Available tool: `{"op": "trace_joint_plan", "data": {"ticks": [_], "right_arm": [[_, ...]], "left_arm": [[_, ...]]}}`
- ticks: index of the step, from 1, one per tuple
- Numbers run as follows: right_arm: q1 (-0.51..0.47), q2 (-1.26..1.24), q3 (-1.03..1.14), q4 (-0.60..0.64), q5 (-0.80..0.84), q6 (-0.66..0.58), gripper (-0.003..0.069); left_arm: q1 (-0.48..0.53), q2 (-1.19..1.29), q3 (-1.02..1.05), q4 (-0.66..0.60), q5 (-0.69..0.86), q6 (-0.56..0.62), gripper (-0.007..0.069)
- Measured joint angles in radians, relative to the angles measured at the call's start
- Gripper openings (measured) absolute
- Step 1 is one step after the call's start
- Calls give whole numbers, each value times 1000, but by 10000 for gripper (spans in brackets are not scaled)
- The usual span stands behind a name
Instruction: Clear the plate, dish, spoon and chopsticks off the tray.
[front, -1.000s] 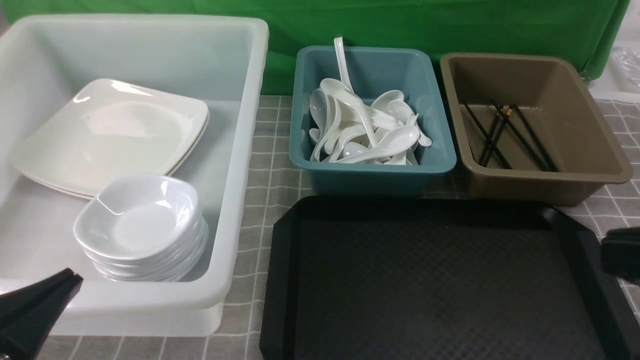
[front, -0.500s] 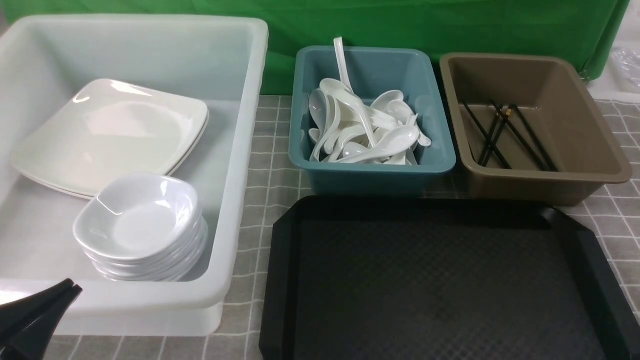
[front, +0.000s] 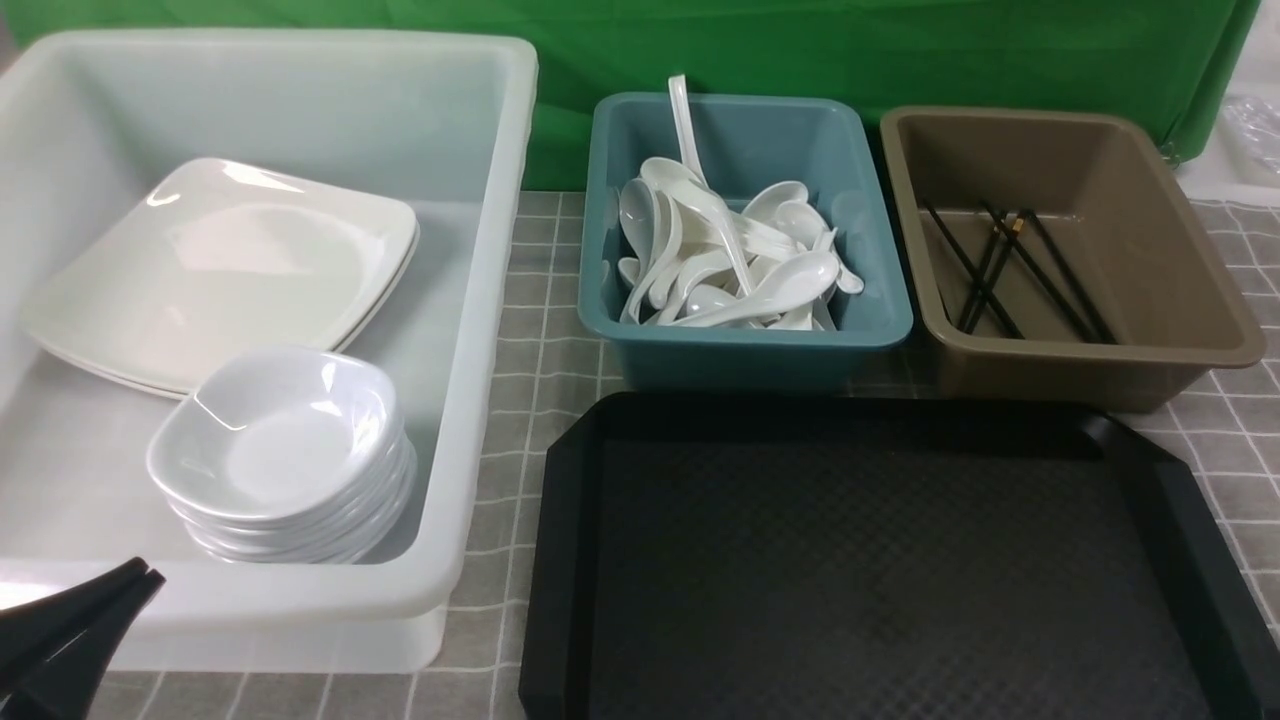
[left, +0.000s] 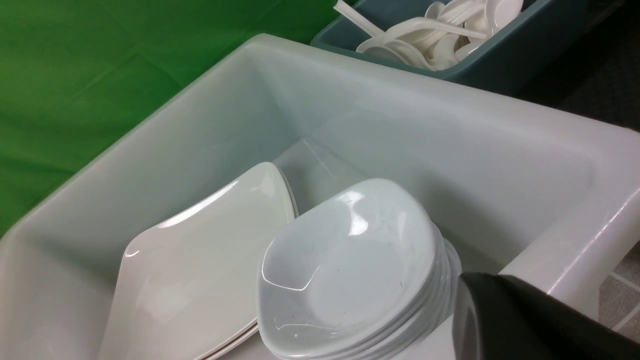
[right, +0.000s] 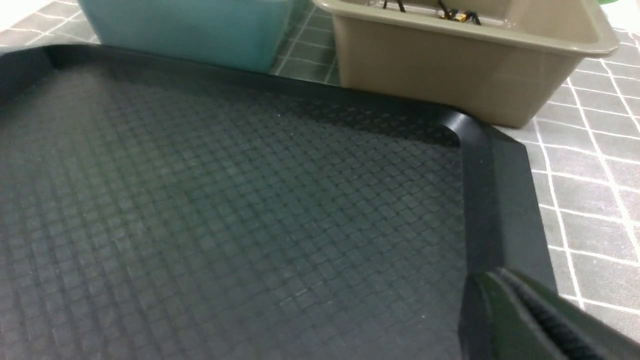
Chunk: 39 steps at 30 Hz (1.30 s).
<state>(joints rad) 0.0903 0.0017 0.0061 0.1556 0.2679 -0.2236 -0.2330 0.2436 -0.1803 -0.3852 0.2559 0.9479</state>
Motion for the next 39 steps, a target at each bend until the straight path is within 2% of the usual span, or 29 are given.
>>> {"op": "trace_joint_plan", "data": {"ticks": [39], "right_arm": [[0, 0, 0, 0, -3, 1, 88]], "left_arm": [[1, -2, 0, 6, -26, -3, 8]]}}
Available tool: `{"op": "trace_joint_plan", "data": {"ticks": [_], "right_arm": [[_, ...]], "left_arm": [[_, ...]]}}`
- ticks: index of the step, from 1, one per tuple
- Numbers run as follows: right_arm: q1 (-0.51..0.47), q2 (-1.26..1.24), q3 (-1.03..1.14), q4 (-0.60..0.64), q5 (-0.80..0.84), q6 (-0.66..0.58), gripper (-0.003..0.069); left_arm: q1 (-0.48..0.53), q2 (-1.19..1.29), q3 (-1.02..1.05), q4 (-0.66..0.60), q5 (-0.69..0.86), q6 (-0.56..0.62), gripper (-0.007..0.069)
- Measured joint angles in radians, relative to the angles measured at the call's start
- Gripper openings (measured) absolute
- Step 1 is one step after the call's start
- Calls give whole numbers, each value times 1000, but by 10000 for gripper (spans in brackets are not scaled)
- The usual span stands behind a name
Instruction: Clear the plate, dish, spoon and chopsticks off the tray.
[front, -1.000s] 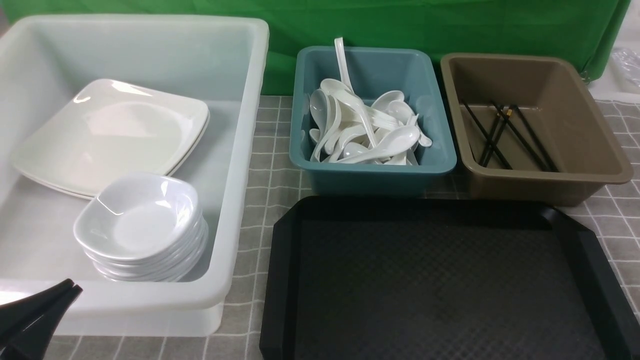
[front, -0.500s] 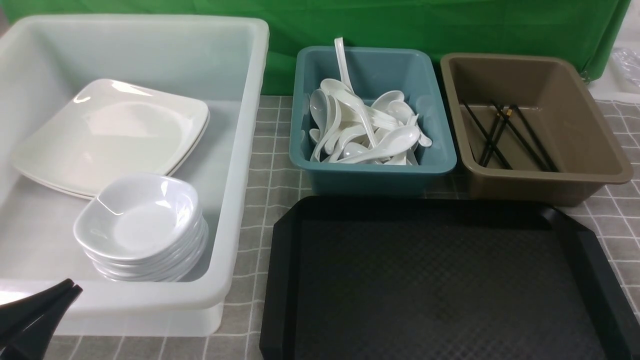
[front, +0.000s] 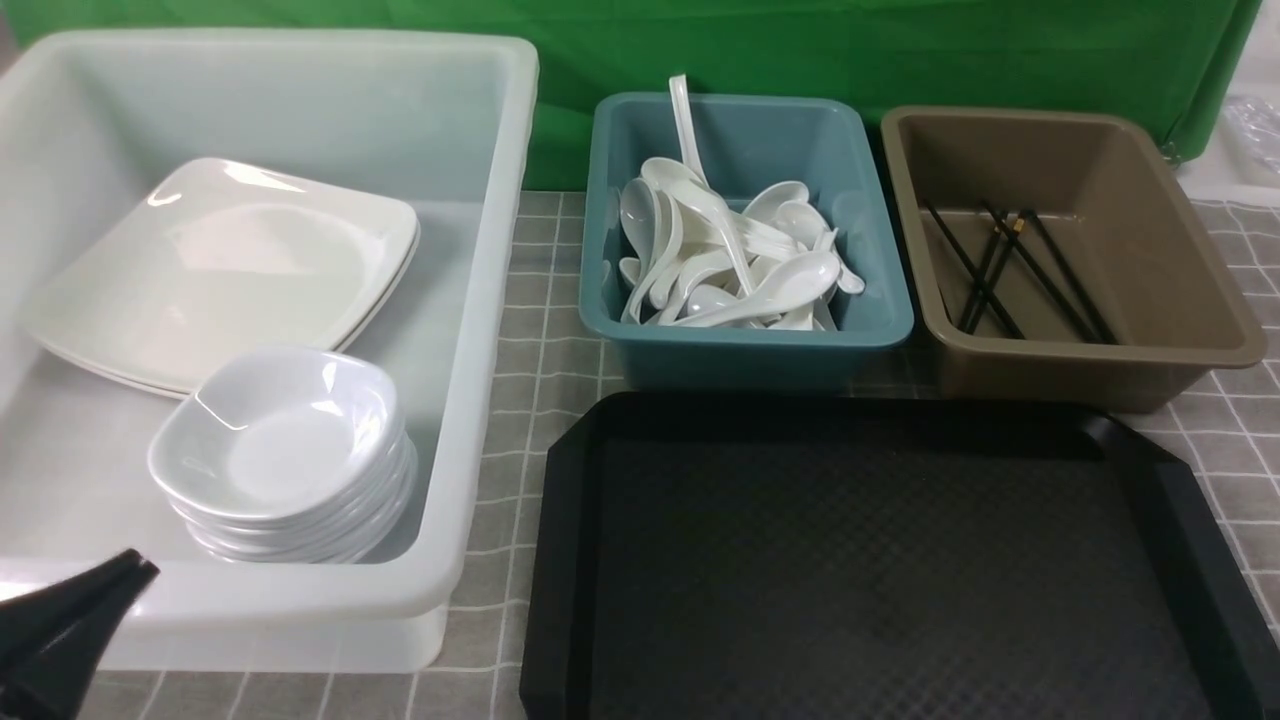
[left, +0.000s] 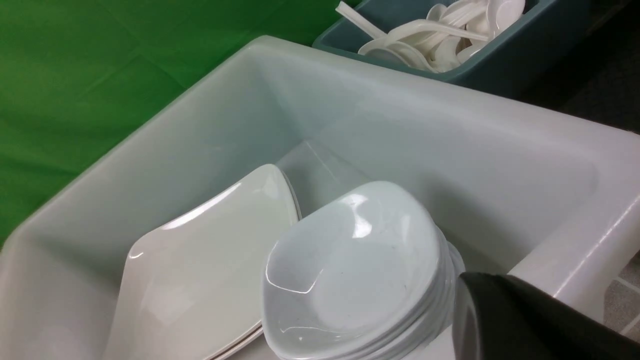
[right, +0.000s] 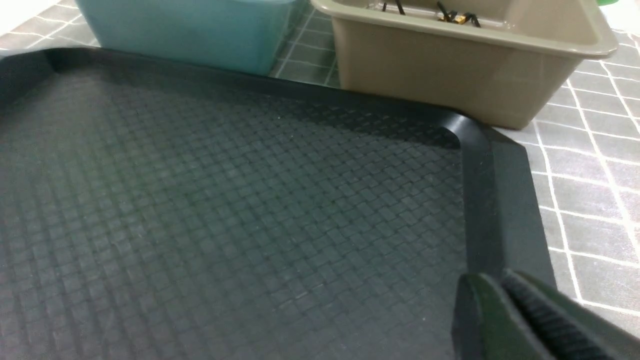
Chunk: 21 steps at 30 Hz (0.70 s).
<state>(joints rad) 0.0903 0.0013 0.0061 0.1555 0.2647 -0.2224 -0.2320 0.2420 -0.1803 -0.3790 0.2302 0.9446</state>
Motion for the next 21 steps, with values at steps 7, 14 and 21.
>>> {"op": "trace_joint_plan", "data": {"ticks": [7, 14, 21], "right_arm": [[0, 0, 0, 1, 0, 0, 97], [0, 0, 0, 1, -3, 0, 111], [0, 0, 0, 1, -3, 0, 134]], "left_arm": [[133, -167, 0, 79, -41, 0, 8], [235, -243, 18, -35, -46, -174, 8], [311, -243, 155, -64, -111, -531, 8]]}}
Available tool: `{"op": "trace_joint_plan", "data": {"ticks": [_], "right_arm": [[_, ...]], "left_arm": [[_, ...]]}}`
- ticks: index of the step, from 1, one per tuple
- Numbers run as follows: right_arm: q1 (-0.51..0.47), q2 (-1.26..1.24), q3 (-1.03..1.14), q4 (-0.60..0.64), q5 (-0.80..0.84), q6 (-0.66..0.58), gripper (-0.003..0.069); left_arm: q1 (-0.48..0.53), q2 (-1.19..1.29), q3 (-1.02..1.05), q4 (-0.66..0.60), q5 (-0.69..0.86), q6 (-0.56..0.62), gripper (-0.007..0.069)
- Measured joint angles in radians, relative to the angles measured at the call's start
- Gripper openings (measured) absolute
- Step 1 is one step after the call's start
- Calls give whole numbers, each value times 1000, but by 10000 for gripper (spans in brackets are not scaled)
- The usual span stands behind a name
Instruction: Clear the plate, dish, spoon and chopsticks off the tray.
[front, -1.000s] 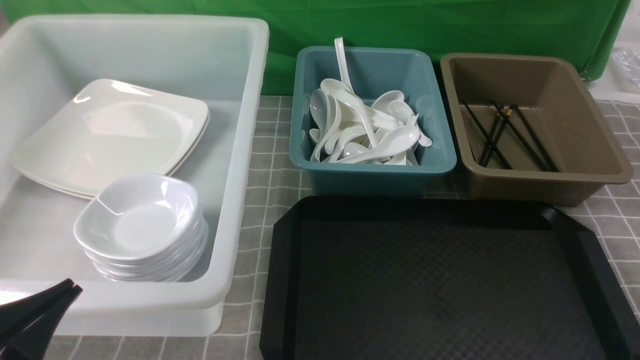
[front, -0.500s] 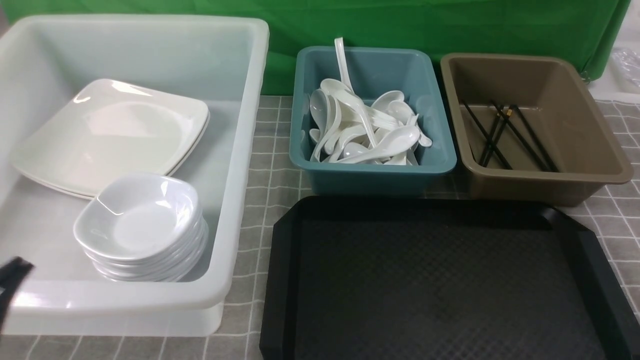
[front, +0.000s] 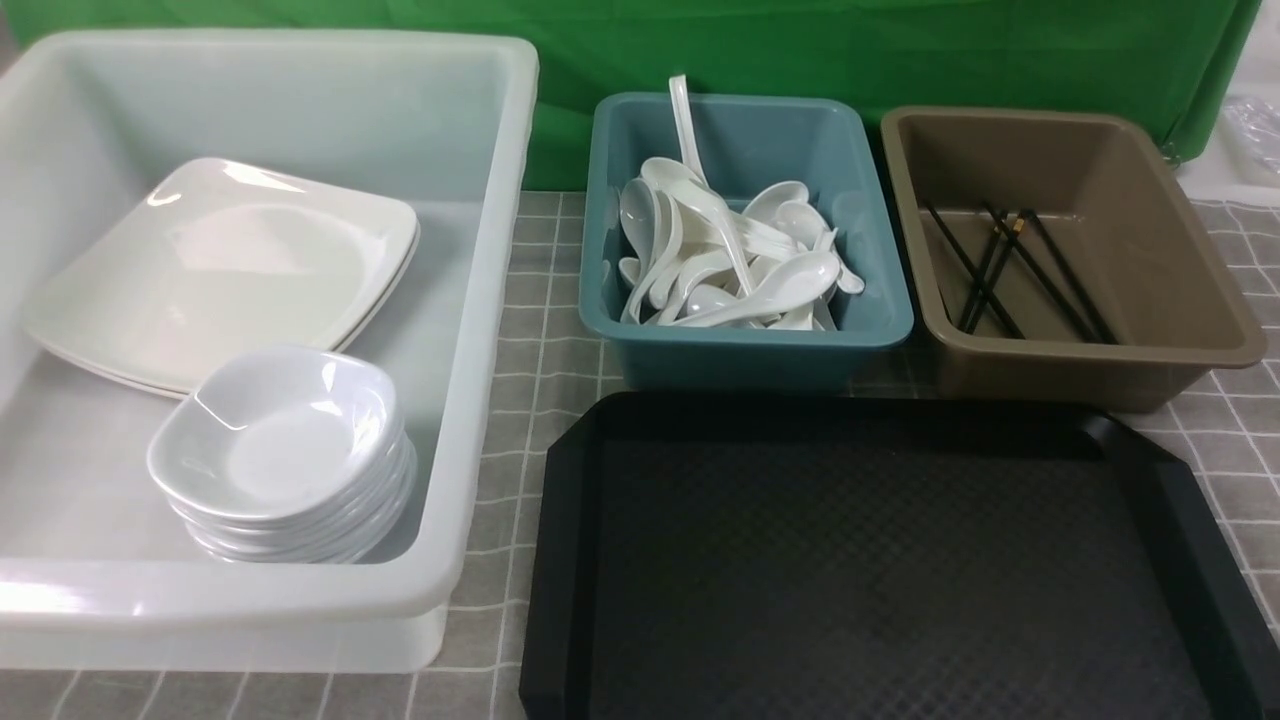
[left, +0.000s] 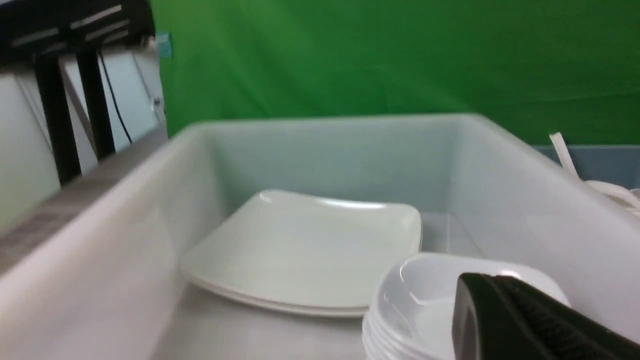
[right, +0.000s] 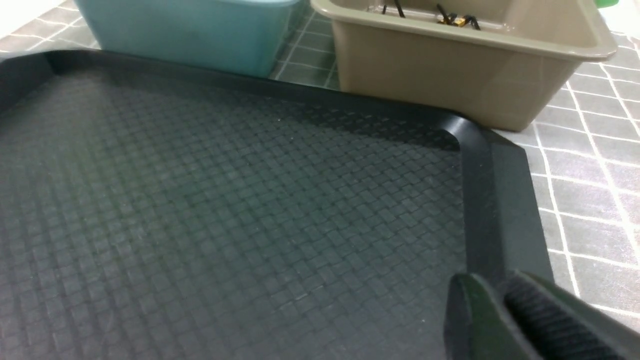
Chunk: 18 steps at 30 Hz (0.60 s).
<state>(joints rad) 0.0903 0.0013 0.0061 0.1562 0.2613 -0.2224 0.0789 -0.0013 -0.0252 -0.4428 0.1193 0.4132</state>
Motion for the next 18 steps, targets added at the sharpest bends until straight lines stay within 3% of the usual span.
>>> {"op": "trace_joint_plan", "data": {"ticks": [7, 18], "right_arm": [[0, 0, 0, 0, 0, 0, 153], [0, 0, 0, 0, 0, 0, 174]], "left_arm": [[0, 0, 32, 66, 144, -53, 8], [0, 0, 32, 102, 153, -96, 8]]}}
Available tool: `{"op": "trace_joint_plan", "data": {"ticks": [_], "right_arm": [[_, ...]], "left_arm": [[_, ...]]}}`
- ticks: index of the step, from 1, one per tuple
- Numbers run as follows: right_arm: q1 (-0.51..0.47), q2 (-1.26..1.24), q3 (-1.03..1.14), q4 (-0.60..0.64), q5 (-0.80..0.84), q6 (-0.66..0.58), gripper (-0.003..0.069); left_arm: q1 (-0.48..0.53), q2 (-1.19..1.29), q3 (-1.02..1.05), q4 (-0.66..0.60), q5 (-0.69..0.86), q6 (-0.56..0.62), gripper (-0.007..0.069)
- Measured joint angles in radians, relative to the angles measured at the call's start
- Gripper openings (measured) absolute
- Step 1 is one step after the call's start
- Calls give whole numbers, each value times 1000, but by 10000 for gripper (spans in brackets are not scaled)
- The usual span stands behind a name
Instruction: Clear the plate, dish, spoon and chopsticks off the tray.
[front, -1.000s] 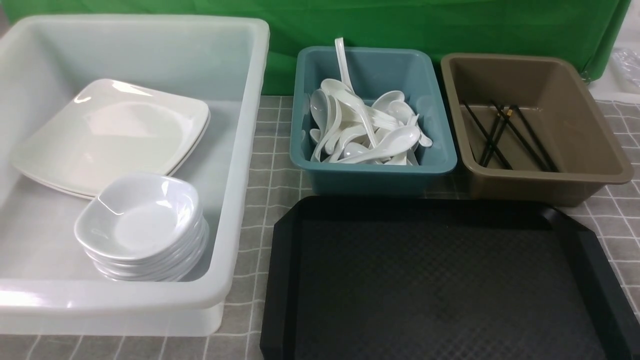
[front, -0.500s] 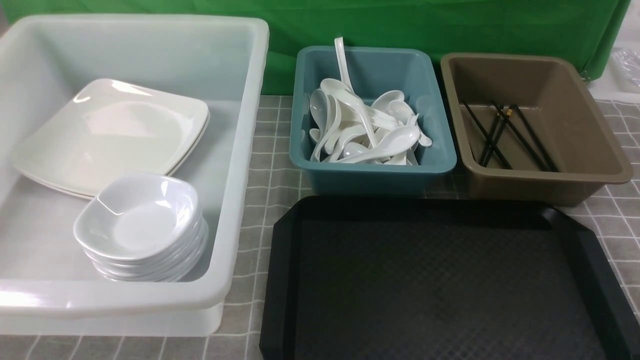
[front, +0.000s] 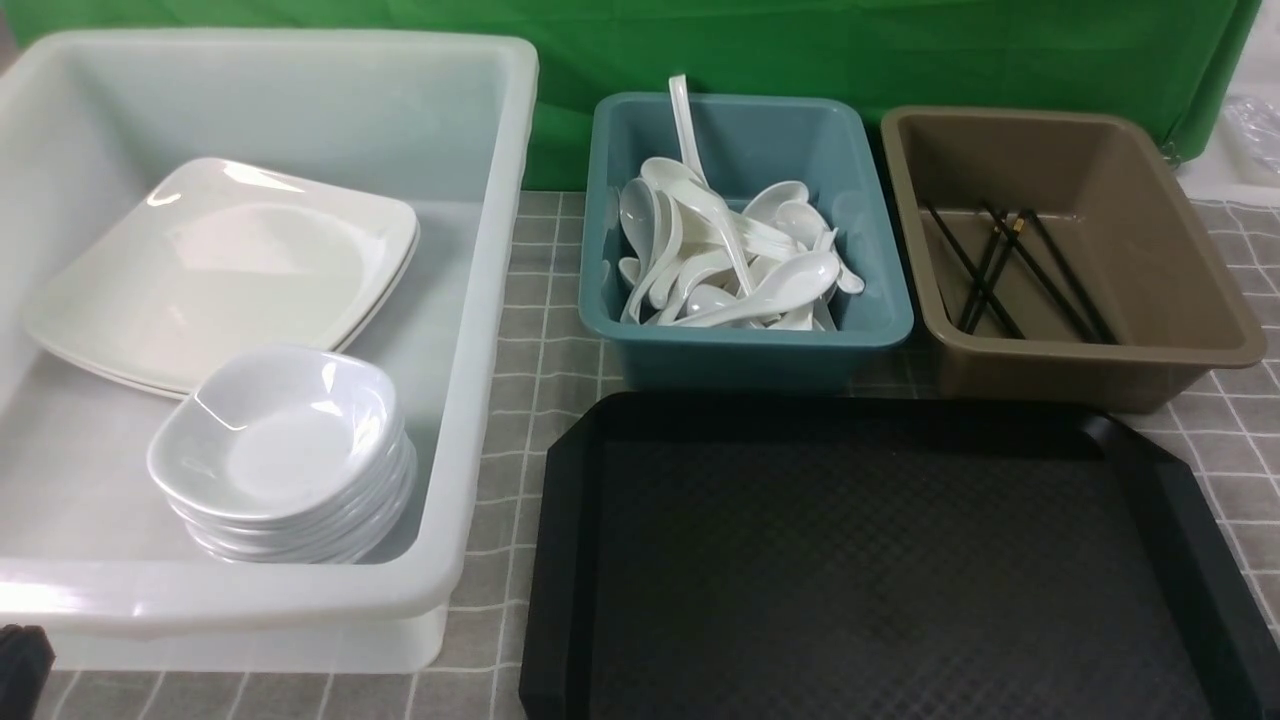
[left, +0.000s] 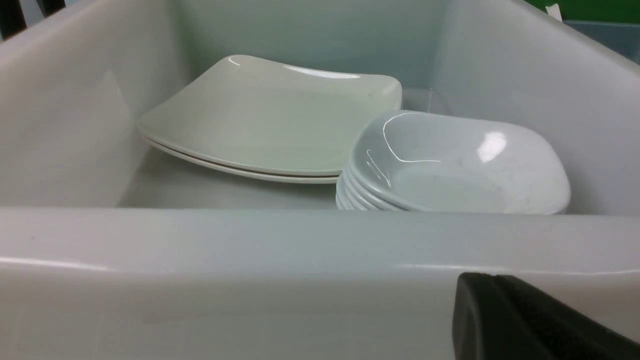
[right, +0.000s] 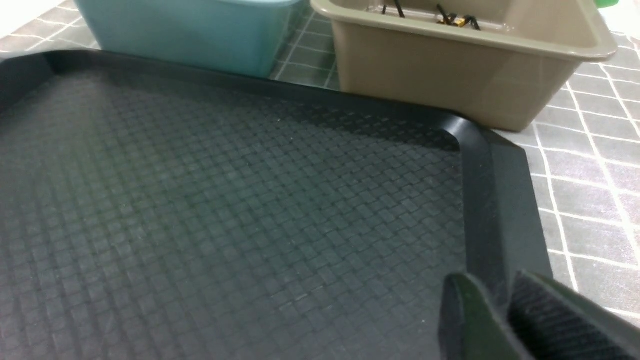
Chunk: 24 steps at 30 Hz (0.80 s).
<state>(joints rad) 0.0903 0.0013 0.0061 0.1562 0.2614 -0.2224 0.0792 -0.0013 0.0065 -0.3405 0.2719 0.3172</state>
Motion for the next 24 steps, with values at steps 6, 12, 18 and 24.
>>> {"op": "trace_joint_plan", "data": {"ticks": [6, 12, 18, 24], "right_arm": [[0, 0, 0, 0, 0, 0, 192], [0, 0, 0, 0, 0, 0, 205], [0, 0, 0, 0, 0, 0, 220], [0, 0, 0, 0, 0, 0, 232]], "left_arm": [[0, 0, 0, 198, -12, -226, 8], [0, 0, 0, 231, -19, -259, 8], [0, 0, 0, 237, -19, -262, 8], [0, 0, 0, 237, -22, -262, 8]]}}
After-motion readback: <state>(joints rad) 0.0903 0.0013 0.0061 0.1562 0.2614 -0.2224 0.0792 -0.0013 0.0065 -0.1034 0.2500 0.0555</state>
